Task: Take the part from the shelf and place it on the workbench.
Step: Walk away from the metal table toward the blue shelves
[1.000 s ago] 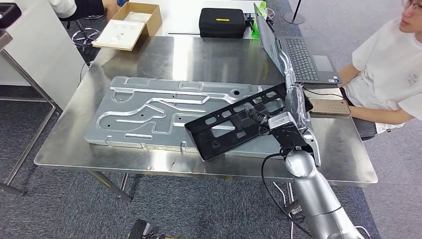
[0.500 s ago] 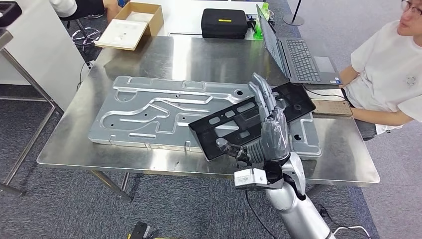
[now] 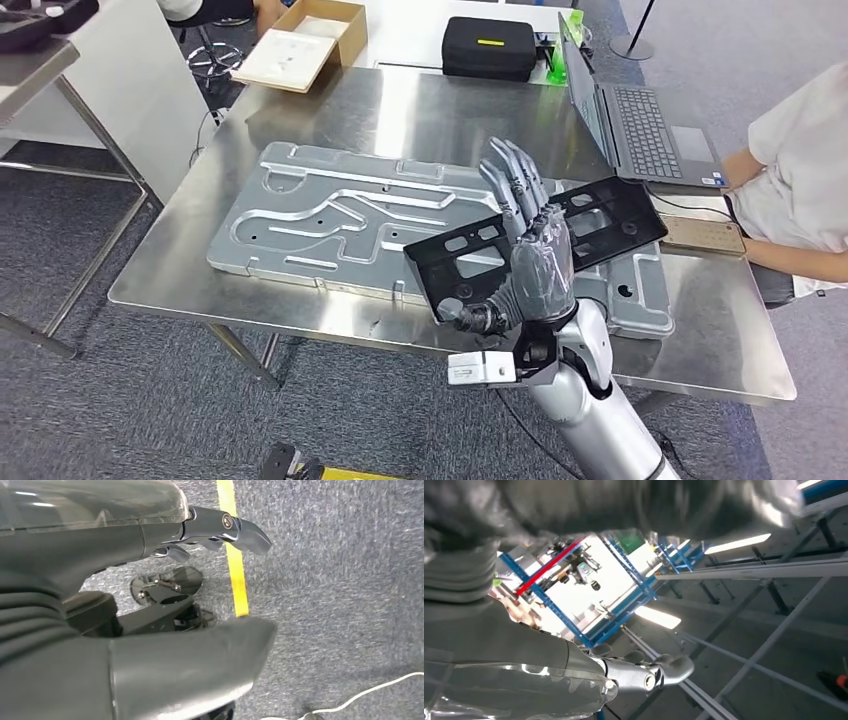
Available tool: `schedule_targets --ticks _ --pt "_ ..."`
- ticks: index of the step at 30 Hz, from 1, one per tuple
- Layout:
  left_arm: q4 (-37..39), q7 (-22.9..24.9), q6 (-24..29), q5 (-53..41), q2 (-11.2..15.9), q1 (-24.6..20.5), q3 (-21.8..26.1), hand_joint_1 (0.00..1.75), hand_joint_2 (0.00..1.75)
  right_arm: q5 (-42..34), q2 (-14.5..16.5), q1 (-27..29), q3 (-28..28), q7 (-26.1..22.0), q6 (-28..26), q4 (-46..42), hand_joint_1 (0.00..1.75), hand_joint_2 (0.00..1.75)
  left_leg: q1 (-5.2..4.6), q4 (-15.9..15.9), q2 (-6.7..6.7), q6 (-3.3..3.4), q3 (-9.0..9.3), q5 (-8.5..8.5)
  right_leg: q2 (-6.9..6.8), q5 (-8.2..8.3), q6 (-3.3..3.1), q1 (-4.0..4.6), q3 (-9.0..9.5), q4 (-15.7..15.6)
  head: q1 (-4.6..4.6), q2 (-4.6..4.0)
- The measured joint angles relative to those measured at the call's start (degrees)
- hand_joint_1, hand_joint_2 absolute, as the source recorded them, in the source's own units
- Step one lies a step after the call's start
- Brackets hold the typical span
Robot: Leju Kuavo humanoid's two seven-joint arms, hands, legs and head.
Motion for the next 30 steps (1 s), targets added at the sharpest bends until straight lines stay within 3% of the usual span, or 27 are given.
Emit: schedule_targets --ticks 2,3,5,6,7,9,11,12,14,16,18,20,21,22,24,26,28,30 --pt "0.00 0.00 -0.01 0.01 0.04 -0.01 0.00 0.00 0.00 0.26 0.02 -0.46 0.46 0.23 0.01 -0.03 0.00 0.00 -0.15 3.01 2.09 -0.47 -1.46 -1.87 -1.48 0.27 -0.60 -0.31 0.51 -0.79 -0.15 0.00" --pt "0.00 0.00 -0.01 0.02 0.04 -0.07 0.00 0.00 0.00 0.37 0.03 -0.57 0.64 0.34 0.01 -0.03 0.00 0.00 -0.08 6.27 3.32 -0.68 -3.05 -3.57 -2.28 0.25 -0.78 -0.24 0.63 -0.91 -0.22 0.00" --pt "0.00 0.00 -0.01 0.05 0.04 -0.17 0.00 0.00 0.00 0.48 0.03 -0.64 0.94 0.42 -0.01 -0.02 0.00 0.00 0.14 13.35 4.24 -1.11 -6.70 -6.41 -3.86 0.10 -0.95 -0.11 0.62 -0.85 -0.28 0.00" --pt "0.00 0.00 -0.01 0.08 0.05 -0.14 0.00 0.00 0.00 0.50 0.03 -0.64 1.11 0.44 -0.01 -0.02 0.00 0.00 0.23 15.05 4.41 -1.29 -7.62 -6.57 -4.59 0.00 -0.95 -0.09 0.61 -0.79 -0.28 0.00" --pt "0.00 0.00 -0.01 0.09 0.08 -0.10 0.00 0.00 0.00 0.51 0.03 -0.65 1.29 0.44 -0.01 -0.01 0.00 0.00 0.31 14.49 4.63 -1.41 -7.40 -5.60 -5.25 -0.13 -0.89 -0.09 0.63 -0.69 -0.28 0.00" --pt "-0.01 0.00 -0.01 0.10 0.16 -0.10 0.00 0.00 0.00 0.53 0.03 -0.70 1.56 0.44 -0.02 -0.01 0.00 0.00 0.40 7.76 6.05 -1.44 -4.07 -1.89 -6.45 -0.54 -0.55 -0.07 0.75 -0.29 -0.28 0.00" --pt "-0.02 0.00 0.04 0.10 0.21 -0.24 0.00 0.00 0.00 0.54 0.03 -0.89 1.64 0.46 -0.05 -0.01 0.00 0.00 0.11 1.68 7.94 -0.83 -1.09 0.19 -7.44 -1.01 0.03 0.23 0.74 0.26 -0.26 0.00" --pt "-0.02 0.00 0.11 0.10 0.21 -0.29 0.00 0.00 0.00 0.55 0.03 -1.00 1.66 0.47 -0.06 -0.01 0.00 0.00 -0.05 0.56 8.37 -0.42 -0.65 0.27 -7.86 -1.17 0.32 0.42 0.73 0.43 -0.23 0.00" --pt "-0.02 0.00 0.31 0.12 0.22 -0.30 0.00 0.00 0.00 0.56 0.03 -1.18 1.73 0.51 -0.07 -0.01 0.00 0.00 -0.25 0.50 7.40 0.42 -0.82 0.25 -8.75 -1.29 0.85 0.52 0.87 0.43 -0.21 0.00" --pt "-0.02 0.01 0.51 0.15 0.23 -0.22 0.00 0.00 0.00 0.60 0.03 -1.31 1.79 0.60 -0.14 -0.02 0.00 0.00 -0.11 0.22 6.26 1.11 -0.75 0.51 -7.94 -2.22 1.47 0.21 0.77 1.34 -0.20 0.00" --pt "-0.02 0.03 0.68 0.17 0.23 -0.28 0.01 0.00 0.00 0.65 0.01 -1.35 1.84 0.66 -0.29 -0.01 0.00 0.00 0.08 0.02 5.18 1.68 -0.71 0.78 -5.07 -5.33 1.89 -0.06 -1.37 6.34 -0.18 0.00" --pt "-0.02 0.04 0.78 0.17 0.22 -0.35 0.02 0.00 0.00 0.69 -0.04 -1.16 1.87 0.67 -0.40 0.14 0.00 0.00 -0.02 0.03 3.95 1.92 -0.83 0.86 -3.24 -8.65 1.95 -0.05 -5.11 13.90 -0.17 0.00" --pt "-0.02 0.04 0.81 0.16 0.22 -0.31 0.02 0.00 0.00 0.70 -0.07 -1.04 1.88 0.69 -0.46 0.26 0.00 0.00 -0.11 0.05 3.24 1.96 -0.86 0.87 -2.99 -9.02 1.89 -0.02 -6.36 16.13 -0.18 0.00" --pt "-0.02 0.04 0.84 0.16 0.22 -0.25 0.02 0.00 0.00 0.72 -0.09 -0.96 1.89 0.70 -0.52 0.37 0.00 0.00 -0.19 0.06 2.51 1.98 -0.85 0.88 -2.86 -8.26 1.73 0.02 -6.64 16.29 -0.18 0.00" --pt "-0.02 0.04 0.89 0.16 0.19 -0.17 0.02 0.00 0.00 0.73 -0.12 -0.95 1.91 0.73 -0.67 0.49 0.00 0.00 -0.32 0.09 1.00 1.94 -0.74 0.91 -1.83 -4.11 1.08 0.09 -4.08 10.34 -0.19 0.00" --pt "-0.02 0.04 0.89 0.16 0.04 -0.25 0.02 0.00 0.00 0.73 -0.13 -1.06 1.94 0.73 -0.80 0.51 0.00 0.00 -0.38 0.20 -0.32 1.66 -0.88 1.02 0.82 -1.21 0.32 0.08 -0.92 3.28 -0.17 0.00" --pt "-0.02 0.04 0.89 0.16 -0.06 -0.34 0.02 0.00 0.00 0.74 -0.16 -1.14 1.97 0.73 -0.92 0.55 0.00 0.00 -0.13 0.20 -1.42 1.06 -1.29 1.26 1.99 -0.93 0.02 0.25 0.02 0.86 -0.16 0.00" --pt "-0.02 0.04 0.90 0.17 0.00 -0.25 0.02 0.00 0.00 0.75 -0.18 -1.24 1.99 0.73 -1.00 0.58 0.00 0.00 0.03 0.02 -2.25 0.36 -1.47 1.42 0.69 -0.68 -0.16 0.18 0.39 0.19 -0.15 0.00"
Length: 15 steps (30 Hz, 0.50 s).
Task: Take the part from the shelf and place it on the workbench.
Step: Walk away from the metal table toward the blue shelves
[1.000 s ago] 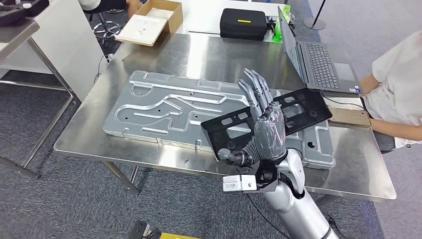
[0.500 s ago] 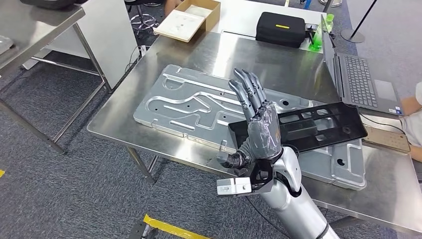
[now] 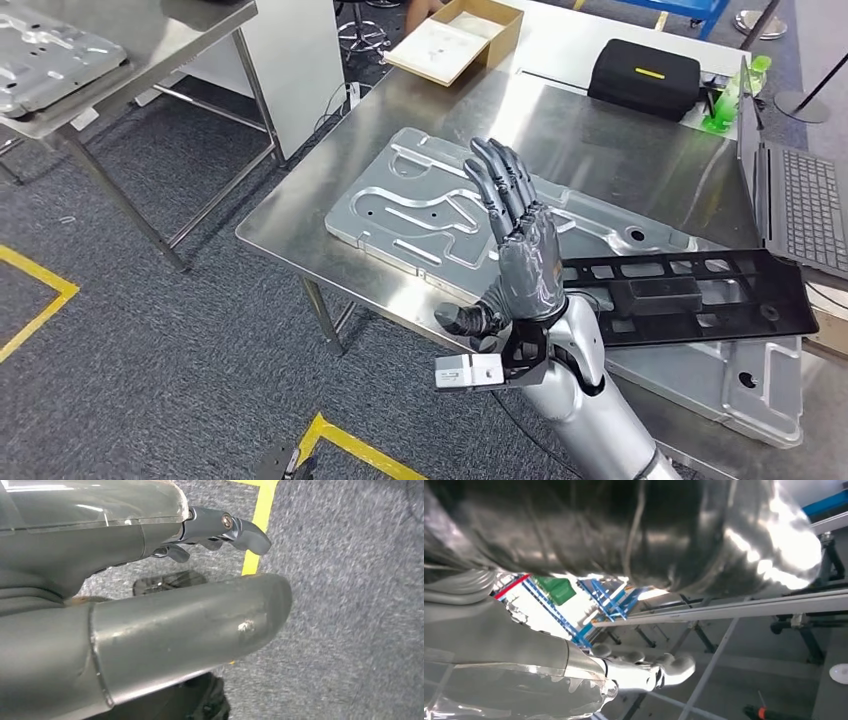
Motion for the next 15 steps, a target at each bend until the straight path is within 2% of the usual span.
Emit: schedule_targets --ticks 1,2,4,5,6,7,8,9,10,12,13,15 --pt "0.00 -0.01 0.01 0.00 0.02 0.08 0.00 0.00 0.00 0.00 0.01 -0.05 0.02 0.01 -0.02 0.01 0.00 0.00 -0.14 0.38 0.65 -0.32 -0.18 -0.35 -0.70 0.17 -0.19 -0.21 0.33 -0.46 -0.08 0.00" --pt "0.00 -0.02 0.02 0.00 0.04 0.10 0.00 0.00 0.00 0.00 0.02 -0.11 0.04 0.02 -0.04 0.02 0.00 0.00 -0.30 1.76 1.95 -0.60 -0.81 -1.30 -1.53 0.34 -0.41 -0.42 0.64 -0.92 -0.24 0.00" --pt "0.00 -0.03 0.03 -0.01 0.05 -0.02 0.00 0.00 0.00 0.00 0.02 -0.11 0.07 0.07 -0.08 0.05 0.00 0.00 -0.33 7.93 5.23 -1.13 -3.71 -4.70 -3.22 0.40 -0.77 -0.46 0.93 -1.30 -0.54 0.00" --pt "0.00 -0.03 0.03 -0.01 0.05 -0.08 0.00 0.00 0.00 0.00 0.01 -0.07 0.07 0.08 -0.10 0.09 0.00 0.00 -0.16 11.73 6.10 -1.40 -5.57 -6.33 -4.14 0.33 -0.86 -0.38 0.94 -1.27 -0.60 0.00" --pt "0.00 -0.03 0.03 -0.01 0.06 -0.07 0.00 0.00 0.00 0.00 -0.01 -0.02 0.08 0.10 -0.10 0.13 0.00 0.00 0.01 14.44 6.54 -1.64 -6.90 -7.15 -4.98 0.24 -0.88 -0.33 0.95 -1.23 -0.60 0.00" --pt "0.00 -0.02 0.03 -0.01 0.08 -0.01 0.00 0.00 0.00 0.00 -0.01 0.02 0.08 0.10 -0.10 0.17 0.00 0.00 0.17 15.26 6.80 -1.85 -7.31 -6.93 -5.77 0.13 -0.82 -0.32 0.96 -1.16 -0.60 0.00" --pt "0.00 -0.02 0.03 -0.01 0.12 0.07 0.00 0.00 0.00 0.01 -0.01 0.03 0.09 0.10 -0.10 0.19 0.00 0.00 0.31 13.82 7.09 -2.00 -6.53 -5.67 -6.51 -0.03 -0.70 -0.34 1.01 -1.05 -0.61 0.00" --pt "0.00 -0.02 0.04 -0.01 0.18 0.14 0.00 0.00 0.00 0.06 0.00 0.03 0.12 0.10 -0.10 0.20 0.00 0.00 0.41 10.37 7.73 -2.08 -4.70 -3.74 -7.17 -0.24 -0.51 -0.37 1.08 -0.86 -0.61 0.00" --pt "0.00 -0.01 0.04 -0.01 0.22 0.14 0.00 0.00 0.00 0.16 0.01 0.02 0.16 0.10 -0.10 0.20 0.00 0.00 0.35 6.43 9.00 -2.05 -2.64 -2.28 -7.79 -0.52 -0.23 -0.29 1.12 -0.60 -0.61 0.00" --pt "0.00 0.05 0.05 -0.01 0.29 0.13 0.00 0.00 0.00 0.52 0.00 0.01 0.34 0.14 -0.10 0.20 0.00 0.00 0.08 1.22 10.66 -1.36 -0.01 -0.80 -8.77 -1.07 0.38 0.06 1.12 -0.03 -0.55 0.00" --pt "0.00 0.09 0.05 -0.01 0.30 0.16 0.01 0.00 0.00 0.70 -0.01 0.02 0.45 0.14 -0.11 0.20 0.00 0.00 -0.08 0.62 10.81 -0.91 0.18 -0.97 -9.19 -1.23 0.66 0.27 1.14 0.10 -0.52 0.00" --pt "0.00 0.14 0.05 -0.01 0.35 0.32 0.01 0.00 0.00 0.90 0.00 0.02 0.63 0.15 -0.12 0.20 0.00 0.00 -0.09 0.55 9.51 -0.04 0.08 -0.83 -9.98 -1.46 1.19 0.30 1.32 0.08 -0.50 0.00"
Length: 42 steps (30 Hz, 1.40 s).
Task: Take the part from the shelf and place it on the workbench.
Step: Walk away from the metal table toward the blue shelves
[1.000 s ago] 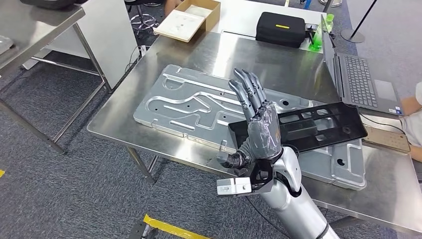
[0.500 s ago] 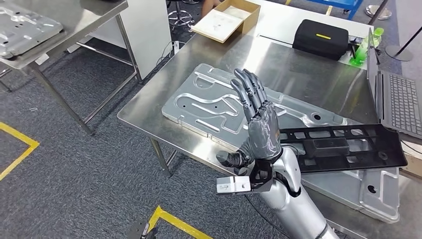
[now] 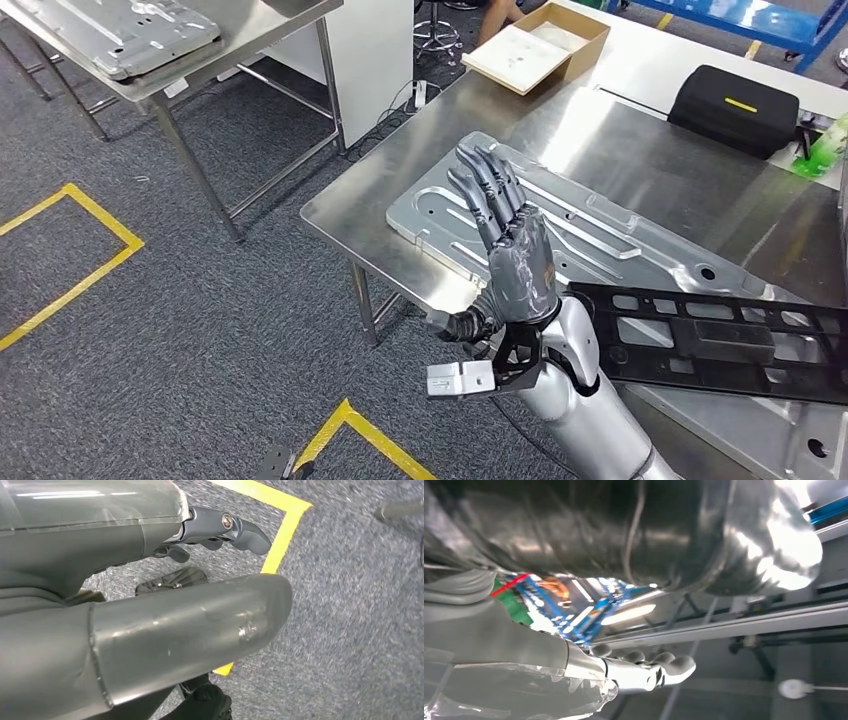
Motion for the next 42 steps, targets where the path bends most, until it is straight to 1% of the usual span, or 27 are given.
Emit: schedule_targets --ticks 1,3,5,6,7,8,9,11,13,15,16,18,20,22,23,24,26,28,30,31,33,35,37,38,39,40,42 --pt "0.00 0.01 0.00 0.00 0.03 0.06 0.01 0.00 0.00 0.02 0.01 -0.01 0.06 0.01 0.00 -0.01 0.00 0.00 0.07 -0.14 -0.60 0.35 0.04 0.11 0.51 -0.45 0.33 -0.16 -0.01 0.36 0.01 0.00" --pt "0.00 0.04 -0.01 0.00 0.07 0.02 0.01 0.00 0.00 0.04 0.00 0.02 0.13 0.03 -0.04 -0.03 0.00 0.00 0.26 -0.42 -1.73 1.01 0.15 0.35 3.17 -2.96 0.82 -0.49 -1.46 3.97 0.02 0.00" --pt "0.00 0.08 -0.02 0.00 0.09 -0.07 0.01 0.00 0.00 0.04 -0.04 0.30 0.16 0.03 -0.09 -0.01 0.00 0.00 0.20 -0.43 -2.93 1.36 0.08 0.39 5.74 -6.57 0.93 -0.57 -5.00 11.39 0.03 0.00" --pt "0.00 0.12 -0.02 0.00 0.09 -0.06 0.01 0.00 0.00 0.04 -0.08 0.51 0.18 0.03 -0.10 0.01 0.00 0.00 0.12 -0.42 -3.64 1.44 0.06 0.40 6.19 -7.56 0.91 -0.54 -6.72 14.60 0.03 0.00" --pt "0.00 0.16 -0.02 -0.01 0.10 -0.01 0.01 0.00 0.00 0.04 -0.10 0.69 0.20 0.03 -0.11 0.03 0.00 0.00 0.04 -0.40 -4.41 1.47 0.07 0.40 6.38 -7.40 0.80 -0.50 -7.64 16.03 0.02 0.00" --pt "0.00 0.21 -0.02 -0.03 0.11 0.04 0.01 0.00 0.00 0.07 -0.12 0.81 0.22 0.04 -0.12 0.04 0.00 0.00 -0.03 -0.38 -5.20 1.48 0.12 0.41 6.54 -6.07 0.59 -0.47 -7.50 15.21 0.02 0.00" --pt "0.00 0.26 -0.01 -0.05 0.13 0.07 0.01 0.00 0.00 0.09 -0.14 0.86 0.25 0.04 -0.13 0.04 0.00 0.00 -0.09 -0.37 -6.00 1.48 0.20 0.41 6.99 -3.89 0.27 -0.42 -6.31 12.30 0.02 0.00" --pt "0.00 0.28 0.02 -0.11 0.11 0.03 0.01 0.00 0.00 0.15 -0.14 0.88 0.31 0.07 -0.15 0.03 0.00 0.00 -0.18 -0.30 -7.40 1.33 0.26 0.46 9.56 -0.09 -0.57 -0.41 -3.00 4.62 0.02 0.00" --pt "0.00 0.30 0.05 -0.15 0.09 -0.05 0.01 0.00 0.00 0.22 -0.16 0.88 0.39 0.12 -0.19 0.01 0.00 0.00 0.04 -0.27 -8.61 0.79 -0.07 0.67 11.53 0.95 -1.08 -0.31 -1.40 0.77 0.05 0.00" --pt "0.00 0.32 0.11 -0.19 0.14 -0.01 0.01 0.00 0.00 0.32 -0.18 0.88 0.47 0.22 -0.24 -0.01 0.00 0.00 0.27 -0.49 -9.84 -0.03 -0.39 0.97 10.84 0.97 -1.27 -0.26 -1.06 0.13 0.09 0.00" --pt "0.00 0.32 0.18 -0.20 0.17 0.09 0.01 0.00 0.00 0.37 -0.17 0.87 0.52 0.28 -0.24 -0.01 0.00 0.00 0.20 -0.42 -9.60 -0.36 -0.46 0.91 10.11 1.15 -1.40 -0.38 -0.75 -0.35 0.06 0.00" --pt "0.00 0.32 0.31 -0.26 0.25 0.10 0.01 0.00 0.00 0.44 -0.15 0.85 0.66 0.38 -0.26 -0.01 0.00 0.00 -0.08 2.15 -6.88 -0.96 -1.65 -0.83 8.41 1.56 -1.80 -0.74 -0.07 -1.38 -0.19 0.00" --pt "0.00 0.32 0.37 -0.31 0.26 -0.06 0.01 0.00 0.00 0.48 -0.17 0.96 0.75 0.43 -0.28 0.01 0.00 0.00 0.10 8.85 -3.74 -1.51 -4.81 -4.37 6.58 1.56 -2.08 -0.65 0.13 -1.61 -0.43 0.00" --pt "0.00 0.32 0.39 -0.31 0.28 -0.06 0.01 0.00 0.00 0.50 -0.19 1.18 0.77 0.45 -0.28 0.04 0.00 0.00 0.39 14.25 -2.80 -1.97 -7.39 -6.19 4.83 1.35 -2.07 -0.56 0.07 -1.42 -0.43 0.00" --pt "0.00 0.32 0.39 -0.30 0.31 0.03 0.01 0.00 0.00 0.51 -0.19 1.26 0.79 0.45 -0.28 0.05 0.00 0.00 0.49 14.12 -2.56 -2.12 -7.24 -5.55 4.02 1.22 -1.98 -0.55 0.05 -1.30 -0.43 0.00" --pt "0.00 0.32 0.40 -0.28 0.35 0.10 0.01 0.00 0.00 0.53 -0.19 1.30 0.80 0.45 -0.28 0.05 0.00 0.00 0.57 11.73 -2.19 -2.18 -5.89 -3.99 3.30 1.06 -1.84 -0.57 0.08 -1.14 -0.43 0.00" --pt "0.00 0.32 0.41 -0.21 0.42 0.08 0.01 0.00 0.00 0.55 -0.19 1.31 0.81 0.45 -0.28 0.05 0.00 0.00 0.39 4.11 -0.09 -1.93 -1.73 -0.96 2.03 0.55 -1.33 -0.40 0.13 -0.64 -0.44 0.00" --pt "0.00 0.32 0.42 -0.19 0.44 -0.02 0.01 0.00 0.00 0.58 -0.19 1.28 0.84 0.46 -0.29 0.05 0.00 0.00 0.06 0.10 1.21 -1.07 0.28 -0.13 1.08 0.11 -0.75 -0.02 0.13 -0.20 -0.33 0.00" --pt "0.00 0.32 0.42 -0.21 0.46 0.05 0.01 0.00 0.00 0.64 -0.18 1.26 0.89 0.48 -0.30 0.05 0.00 0.00 -0.11 -0.07 0.21 -0.15 0.15 -0.22 0.17 -0.09 -0.25 0.13 0.30 -0.17 -0.23 0.00" --pt "0.00 0.32 0.43 -0.20 0.48 0.13 0.01 0.00 0.00 0.66 -0.18 1.26 0.91 0.52 -0.31 0.05 0.00 0.00 -0.06 -0.18 -0.34 0.18 0.17 -0.15 0.29 -0.36 0.07 0.01 0.41 -0.01 -0.24 0.00" --pt "0.00 0.32 0.44 -0.16 0.50 0.14 0.01 0.00 0.00 0.69 -0.20 1.33 0.93 0.59 -0.34 0.05 0.00 0.00 0.14 -0.45 -1.44 0.83 0.25 0.08 2.47 -2.28 0.61 -0.33 -0.40 2.38 -0.22 0.00" --pt "0.00 0.32 0.44 -0.11 0.49 0.02 0.01 0.00 0.00 0.72 -0.31 1.74 0.96 0.61 -0.42 0.09 0.00 0.00 0.19 -0.52 -2.56 1.23 0.22 0.19 5.34 -5.93 0.82 -0.48 -3.50 9.00 -0.22 0.00" --pt "0.00 0.32 0.44 -0.05 0.50 0.05 0.01 0.00 0.00 0.72 -0.49 2.43 0.97 0.62 -0.47 0.28 0.00 0.00 0.06 -0.51 -3.98 1.37 0.20 0.21 6.26 -7.83 0.76 -0.45 -6.76 15.13 -0.23 0.00" --pt "0.00 0.32 0.45 -0.03 0.51 0.12 0.01 0.00 0.00 0.72 -0.56 2.69 0.97 0.62 -0.49 0.38 0.00 0.00 0.01 -0.49 -4.73 1.38 0.22 0.21 6.43 -7.18 0.64 -0.43 -7.29 15.67 -0.23 0.00" --pt "0.00 0.32 0.48 -0.01 0.52 0.16 0.01 0.00 0.00 0.72 -0.61 2.84 0.97 0.62 -0.50 0.45 0.00 0.00 -0.02 -0.47 -5.51 1.37 0.29 0.21 6.71 -5.40 0.42 -0.43 -6.71 13.89 -0.23 0.00" --pt "0.00 0.32 0.50 0.00 0.51 0.18 0.01 0.00 0.00 0.72 -0.62 2.90 0.98 0.62 -0.51 0.49 0.00 0.00 -0.03 -0.46 -6.25 1.36 0.36 0.22 7.51 -3.02 0.09 -0.41 -5.29 10.41 -0.23 0.00" --pt "0.00 0.32 0.53 0.00 0.40 0.10 0.02 0.00 0.00 0.72 -0.64 2.96 0.99 0.61 -0.56 0.48 0.00 0.00 0.03 -0.36 -7.54 1.15 0.25 0.29 10.64 0.30 -0.70 -0.47 -2.34 3.35 -0.23 0.00"
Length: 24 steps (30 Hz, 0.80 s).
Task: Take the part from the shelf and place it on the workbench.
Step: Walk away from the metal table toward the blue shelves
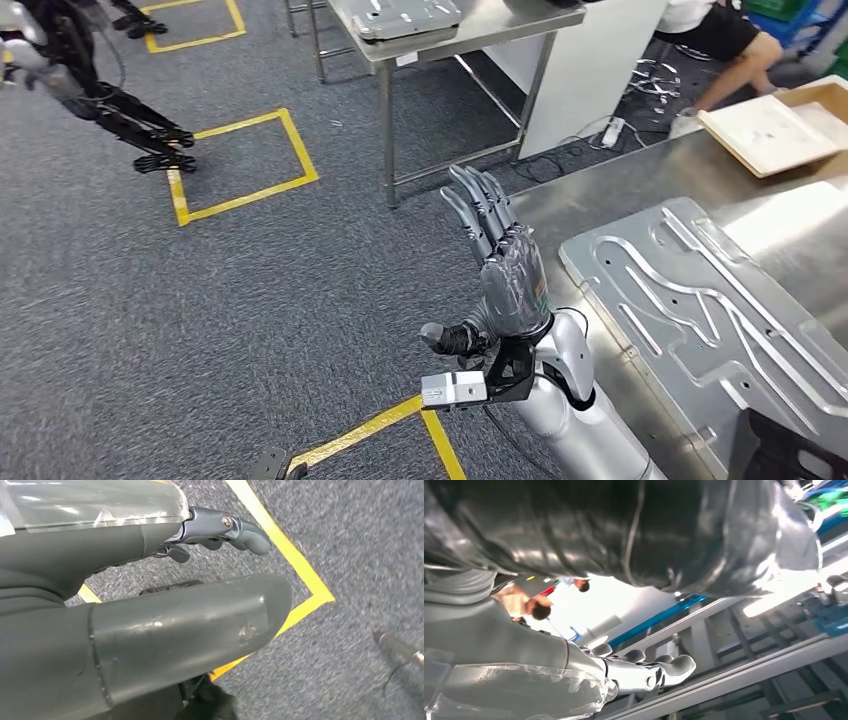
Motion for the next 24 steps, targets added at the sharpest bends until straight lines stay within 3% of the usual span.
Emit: schedule_targets --ticks 2,4,6,8,10,11,12,13,15,16,17,19,21,23,24 --pt "0.00 -0.01 0.01 0.00 -0.10 -0.07 0.01 0.00 0.00 0.01 -0.05 0.13 0.00 0.01 -0.03 0.01 0.00 0.00 0.31 0.02 -1.28 -0.65 -0.50 0.25 1.63 0.56 -0.40 0.13 1.02 -2.83 0.07 0.00" --pt "0.00 -0.02 0.03 0.00 -0.09 0.01 0.02 0.00 0.00 0.02 -0.09 0.19 0.00 0.01 -0.04 0.01 0.00 0.00 0.48 -0.15 -2.14 -1.47 -0.83 0.50 0.32 0.71 -0.51 0.12 1.33 -3.56 0.14 0.00" --pt "0.00 -0.05 0.07 0.00 -0.05 0.10 0.02 0.00 0.00 0.02 -0.09 0.19 0.00 0.01 -0.09 0.01 0.00 0.00 0.22 1.42 0.16 -2.06 -1.59 -0.65 -1.35 0.96 -0.82 -0.22 1.99 -4.42 0.01 0.00" --pt "0.00 -0.08 0.08 0.00 -0.03 -0.07 0.02 0.00 0.00 0.02 -0.10 0.32 0.00 0.02 -0.21 0.05 0.00 0.00 0.13 7.16 3.49 -2.49 -4.32 -3.84 -3.17 0.98 -1.13 -0.22 2.36 -4.76 -0.12 0.00" --pt "0.00 -0.09 0.08 -0.01 -0.03 -0.17 0.02 0.00 0.00 0.03 -0.11 0.61 0.00 0.02 -0.31 0.25 0.00 0.00 0.32 13.68 4.63 -2.85 -7.48 -6.38 -4.98 0.82 -1.24 -0.08 2.38 -4.69 -0.13 0.00" --pt "0.00 -0.10 0.08 -0.02 -0.02 -0.11 0.02 0.00 0.00 0.05 -0.12 0.79 0.00 0.02 -0.34 0.38 0.00 0.00 0.42 14.73 4.86 -2.98 -7.93 -6.26 -5.82 0.71 -1.19 -0.06 2.38 -4.63 -0.13 0.00" --pt "0.00 -0.10 0.08 -0.03 -0.01 -0.04 0.02 0.00 0.00 0.07 -0.13 0.92 0.00 0.02 -0.38 0.50 0.00 0.00 0.49 13.65 5.12 -3.06 -7.27 -5.20 -6.59 0.57 -1.10 -0.06 2.39 -4.53 -0.13 0.00" --pt "0.00 -0.10 0.09 -0.05 0.02 0.01 0.02 0.00 0.00 0.09 -0.13 1.01 0.00 0.02 -0.41 0.61 0.00 0.00 0.53 10.50 5.73 -3.05 -5.50 -3.39 -7.28 0.37 -0.95 -0.07 2.43 -4.35 -0.13 0.00" --pt "0.00 -0.13 0.09 -0.08 0.05 -0.11 0.02 0.00 0.00 0.10 -0.14 1.06 -0.01 0.02 -0.46 0.74 0.00 0.00 0.27 3.38 7.91 -2.72 -1.71 -0.99 -8.43 -0.17 -0.43 0.12 2.43 -3.80 -0.12 0.00" --pt "0.00 -0.15 0.09 -0.08 0.06 -0.20 0.02 0.00 0.00 0.11 -0.15 1.07 -0.01 0.02 -0.49 0.78 0.00 0.00 0.09 1.29 8.63 -2.34 -0.65 -0.56 -8.92 -0.38 -0.12 0.28 2.40 -3.58 -0.09 0.00" --pt "0.00 -0.16 0.08 -0.09 0.06 -0.26 0.02 0.00 0.00 0.11 -0.16 1.08 -0.01 0.03 -0.52 0.81 0.00 0.00 -0.11 0.56 8.80 -1.94 -0.40 -0.68 -9.37 -0.51 0.17 0.46 2.38 -3.45 -0.06 0.00" --pt "0.00 -0.17 0.08 -0.09 0.08 -0.16 0.02 0.00 0.00 0.13 -0.19 1.10 -0.01 0.05 -0.60 0.89 0.00 0.00 -0.19 0.44 7.62 -1.12 -0.51 -0.46 -10.12 -0.67 0.71 0.53 2.51 -3.48 -0.01 0.00" --pt "0.00 -0.17 0.08 -0.10 0.09 -0.02 0.02 0.00 0.00 0.13 -0.21 1.10 -0.02 0.08 -0.67 0.93 0.00 0.00 -0.08 0.10 6.55 -0.51 -0.38 -0.20 -8.54 -2.01 1.24 0.22 2.16 -2.02 0.01 0.00" --pt "0.00 -0.17 0.05 -0.15 0.08 -0.10 0.02 0.00 0.00 0.13 -0.38 1.39 -0.11 0.13 -0.79 1.03 0.00 0.00 0.01 -0.09 5.51 -0.04 -0.29 -0.05 -5.68 -5.23 1.49 0.00 -0.39 3.63 0.01 0.00" --pt "0.00 -0.17 0.01 -0.18 0.09 -0.12 0.02 0.00 0.00 0.13 -0.54 1.78 -0.21 0.15 -0.91 1.14 0.00 0.00 -0.03 -0.09 4.90 0.13 -0.31 -0.03 -4.88 -6.89 1.49 0.02 -2.36 7.51 0.01 0.00"
